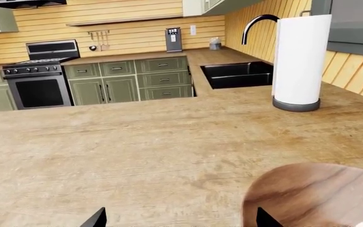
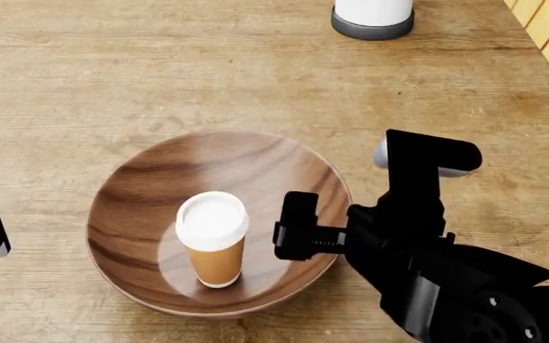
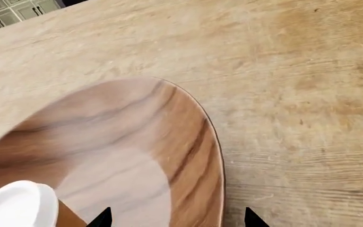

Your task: Place the cup inside the bowl on the dining table and move the bowl to any counter.

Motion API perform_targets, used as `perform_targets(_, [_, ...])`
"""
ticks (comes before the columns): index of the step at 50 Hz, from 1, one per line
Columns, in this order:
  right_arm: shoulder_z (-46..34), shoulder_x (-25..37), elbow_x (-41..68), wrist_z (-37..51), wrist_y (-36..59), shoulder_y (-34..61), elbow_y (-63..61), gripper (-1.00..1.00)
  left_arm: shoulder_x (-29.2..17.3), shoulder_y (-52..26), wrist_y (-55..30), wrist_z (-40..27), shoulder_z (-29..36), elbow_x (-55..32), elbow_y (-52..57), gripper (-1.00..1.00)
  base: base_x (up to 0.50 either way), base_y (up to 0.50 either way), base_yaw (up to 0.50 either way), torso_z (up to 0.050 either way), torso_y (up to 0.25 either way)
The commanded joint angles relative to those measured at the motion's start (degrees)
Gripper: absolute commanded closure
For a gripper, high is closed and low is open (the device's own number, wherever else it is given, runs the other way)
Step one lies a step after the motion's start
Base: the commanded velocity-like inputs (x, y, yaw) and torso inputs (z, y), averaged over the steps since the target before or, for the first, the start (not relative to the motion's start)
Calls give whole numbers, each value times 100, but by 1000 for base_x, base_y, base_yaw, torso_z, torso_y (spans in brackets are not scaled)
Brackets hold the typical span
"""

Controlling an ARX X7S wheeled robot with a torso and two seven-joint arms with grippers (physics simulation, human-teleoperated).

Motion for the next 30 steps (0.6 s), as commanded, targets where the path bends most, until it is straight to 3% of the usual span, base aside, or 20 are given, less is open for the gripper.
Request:
perform_targets(1, [-147, -29, -115, -83, -257, -35, 314, -100, -3, 58, -32, -66, -34, -26, 36, -100, 0, 0, 0, 0, 0])
perform_targets(30, [-300, -85, -117, -205, -518, 161, 866, -100, -20, 60, 88, -70, 100, 20, -22, -100, 0, 0, 0, 0, 0])
